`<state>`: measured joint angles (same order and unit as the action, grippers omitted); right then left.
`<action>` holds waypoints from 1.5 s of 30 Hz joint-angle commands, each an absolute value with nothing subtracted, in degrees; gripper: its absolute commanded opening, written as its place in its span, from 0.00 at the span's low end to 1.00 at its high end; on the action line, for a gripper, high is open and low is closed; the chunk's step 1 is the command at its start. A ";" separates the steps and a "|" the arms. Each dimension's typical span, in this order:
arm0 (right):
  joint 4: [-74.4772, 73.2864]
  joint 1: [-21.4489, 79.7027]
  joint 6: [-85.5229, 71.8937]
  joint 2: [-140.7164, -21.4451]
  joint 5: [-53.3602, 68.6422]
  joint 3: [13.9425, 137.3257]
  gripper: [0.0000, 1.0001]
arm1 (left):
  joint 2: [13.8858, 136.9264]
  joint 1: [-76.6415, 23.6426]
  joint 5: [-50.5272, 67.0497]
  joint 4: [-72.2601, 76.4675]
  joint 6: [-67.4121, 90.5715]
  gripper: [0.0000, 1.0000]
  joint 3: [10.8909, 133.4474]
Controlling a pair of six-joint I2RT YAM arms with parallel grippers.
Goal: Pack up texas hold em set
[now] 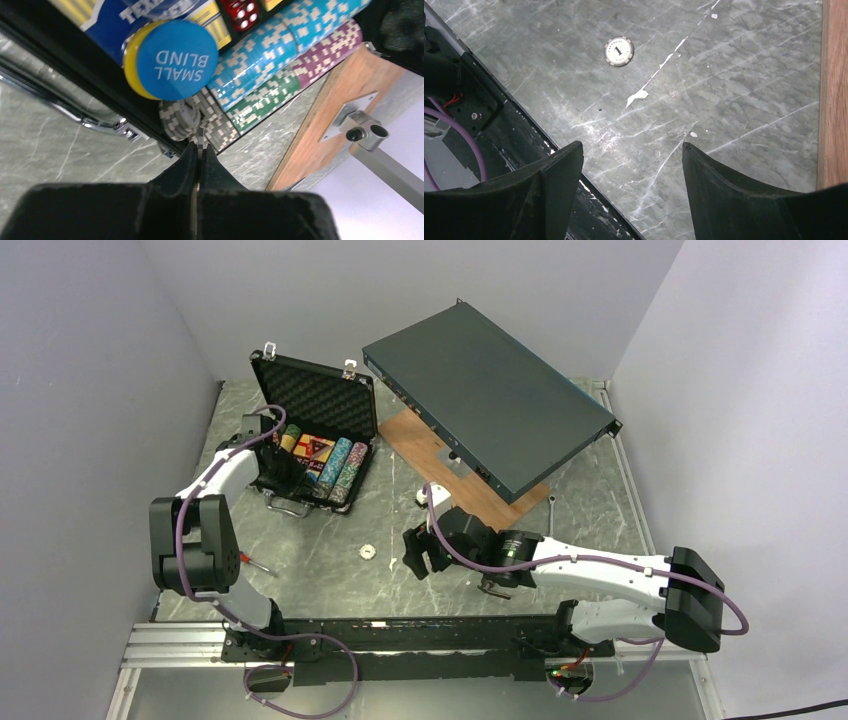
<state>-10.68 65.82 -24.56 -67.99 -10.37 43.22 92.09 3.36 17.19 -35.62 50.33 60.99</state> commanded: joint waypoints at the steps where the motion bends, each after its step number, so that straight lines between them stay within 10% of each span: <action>1: -9.19 65.92 -25.63 -67.03 -10.13 42.48 0.74 | 90.90 3.37 18.70 -29.82 50.11 0.00 60.69; 45: -8.34 66.31 -26.02 -66.36 -9.72 41.44 0.74 | 92.18 3.94 17.88 -26.33 51.59 0.09 57.74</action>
<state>-10.22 66.02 -25.71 -67.81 -9.93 41.41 90.65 3.46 18.59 -27.03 52.64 55.02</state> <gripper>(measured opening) 0.741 0.091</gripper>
